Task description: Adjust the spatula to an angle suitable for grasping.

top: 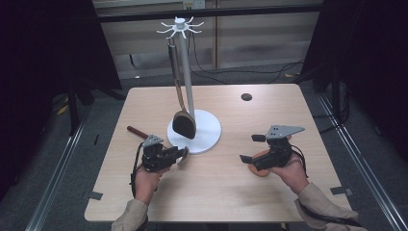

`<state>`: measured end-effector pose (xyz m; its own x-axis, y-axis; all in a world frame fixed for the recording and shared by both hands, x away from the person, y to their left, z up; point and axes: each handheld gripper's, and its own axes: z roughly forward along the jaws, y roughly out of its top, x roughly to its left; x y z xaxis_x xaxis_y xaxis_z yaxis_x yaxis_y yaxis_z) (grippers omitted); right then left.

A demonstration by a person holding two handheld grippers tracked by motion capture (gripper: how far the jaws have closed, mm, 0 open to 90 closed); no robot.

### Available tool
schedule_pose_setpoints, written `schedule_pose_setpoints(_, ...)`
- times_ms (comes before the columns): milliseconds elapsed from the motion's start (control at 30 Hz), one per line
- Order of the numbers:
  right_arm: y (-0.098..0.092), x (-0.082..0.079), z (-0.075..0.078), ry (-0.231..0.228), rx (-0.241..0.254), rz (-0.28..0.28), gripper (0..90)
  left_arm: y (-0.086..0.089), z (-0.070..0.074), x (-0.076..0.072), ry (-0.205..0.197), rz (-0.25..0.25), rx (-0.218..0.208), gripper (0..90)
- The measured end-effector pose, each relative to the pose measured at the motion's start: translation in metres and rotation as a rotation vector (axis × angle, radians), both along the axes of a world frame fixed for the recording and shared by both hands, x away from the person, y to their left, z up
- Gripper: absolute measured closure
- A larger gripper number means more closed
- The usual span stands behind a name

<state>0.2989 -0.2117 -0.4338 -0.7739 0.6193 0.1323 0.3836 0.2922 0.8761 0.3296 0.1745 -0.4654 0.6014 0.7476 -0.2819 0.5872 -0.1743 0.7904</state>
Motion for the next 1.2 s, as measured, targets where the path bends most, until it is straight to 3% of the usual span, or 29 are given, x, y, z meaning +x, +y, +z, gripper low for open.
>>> schedule_pose_setpoints(367, -0.001, 0.000, 0.000, 0.003, 0.002, 0.000, 7.0, -0.003, 0.001, -0.003, 0.026, -0.034, -0.022, 66.6)
schedule_pose_setpoints(567, -0.001, 0.000, 0.001, -0.005, -0.001, 0.002, 7.0, -0.010, -0.002, -0.003, 0.052, -0.068, 0.025, 82.4)
schedule_pose_setpoints(800, 0.000, 0.000, 0.001, -0.004, -0.005, 0.007, 7.1, -0.011, 0.001, -0.006, 0.059, -0.064, 0.026, 86.4)
schedule_pose_setpoints(1000, 0.004, -0.001, 0.001, -0.008, -0.014, 0.021, 7.1, -0.019, 0.004, -0.016, 0.063, -0.067, 0.035, 86.7)
schedule_pose_setpoints(1200, 0.005, -0.001, 0.001, -0.009, -0.015, 0.024, 7.1, -0.035, 0.007, -0.032, 0.047, -0.106, 0.043, 87.7)
